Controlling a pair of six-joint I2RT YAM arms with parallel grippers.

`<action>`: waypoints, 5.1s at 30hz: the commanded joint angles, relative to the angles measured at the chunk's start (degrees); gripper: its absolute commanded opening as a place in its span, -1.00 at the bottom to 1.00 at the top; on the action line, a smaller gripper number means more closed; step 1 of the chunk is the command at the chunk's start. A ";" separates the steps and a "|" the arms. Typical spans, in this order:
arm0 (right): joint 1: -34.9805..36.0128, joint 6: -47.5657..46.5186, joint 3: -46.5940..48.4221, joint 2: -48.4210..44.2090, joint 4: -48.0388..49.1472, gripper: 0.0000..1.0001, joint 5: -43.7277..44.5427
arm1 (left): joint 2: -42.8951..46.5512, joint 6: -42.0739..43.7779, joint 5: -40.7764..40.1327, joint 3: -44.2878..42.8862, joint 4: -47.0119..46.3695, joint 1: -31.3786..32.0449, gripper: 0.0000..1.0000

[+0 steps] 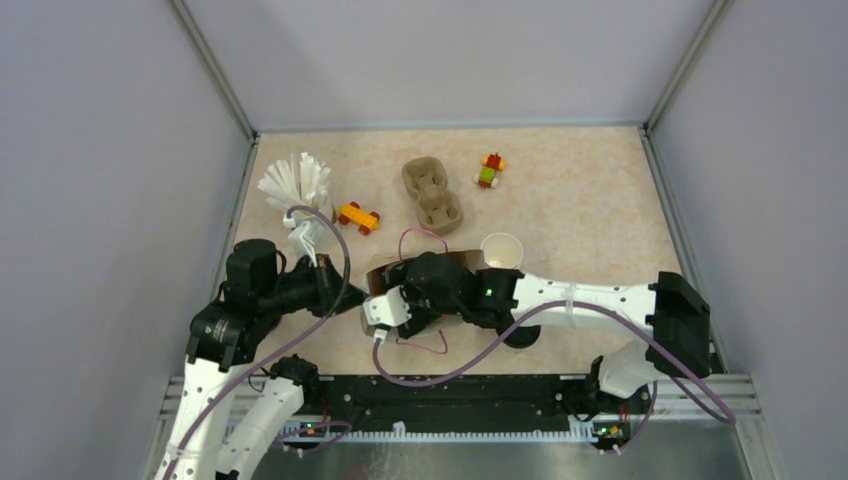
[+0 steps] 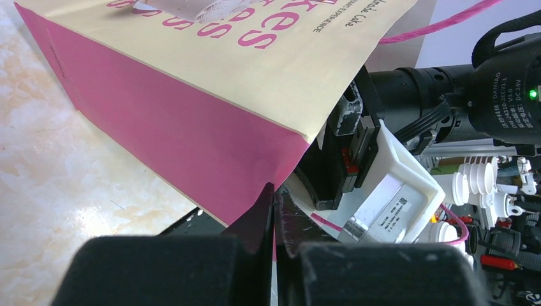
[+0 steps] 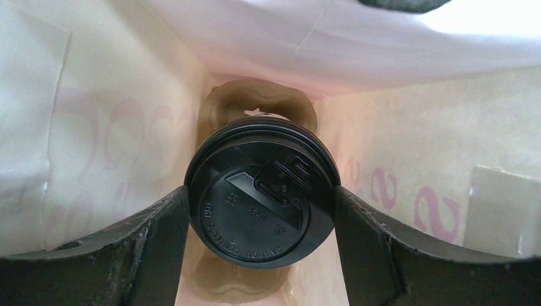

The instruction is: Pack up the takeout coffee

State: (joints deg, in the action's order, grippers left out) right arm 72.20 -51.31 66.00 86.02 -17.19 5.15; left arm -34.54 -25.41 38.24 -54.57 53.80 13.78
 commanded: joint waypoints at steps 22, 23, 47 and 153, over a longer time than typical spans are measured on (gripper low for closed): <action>0.10 -3.65 11.22 1.62 -6.59 0.31 -6.21 | -2.34 4.48 -2.95 -3.41 -0.57 -0.25 -0.98; 0.55 -2.91 10.86 1.23 -6.68 0.31 -5.50 | -2.41 4.41 -4.98 -4.23 0.54 -0.25 -0.95; 2.13 6.86 2.16 -5.17 -3.05 0.29 0.62 | 0.55 2.34 -7.19 -6.23 6.49 -0.25 -0.21; -0.99 -14.65 9.98 4.74 -3.95 0.32 -5.86 | 1.32 0.05 -5.11 1.22 -0.59 -0.25 -1.00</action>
State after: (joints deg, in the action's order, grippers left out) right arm 71.11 -67.44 72.23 89.38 -20.88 0.71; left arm -32.27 -26.76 33.17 -51.79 54.04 13.78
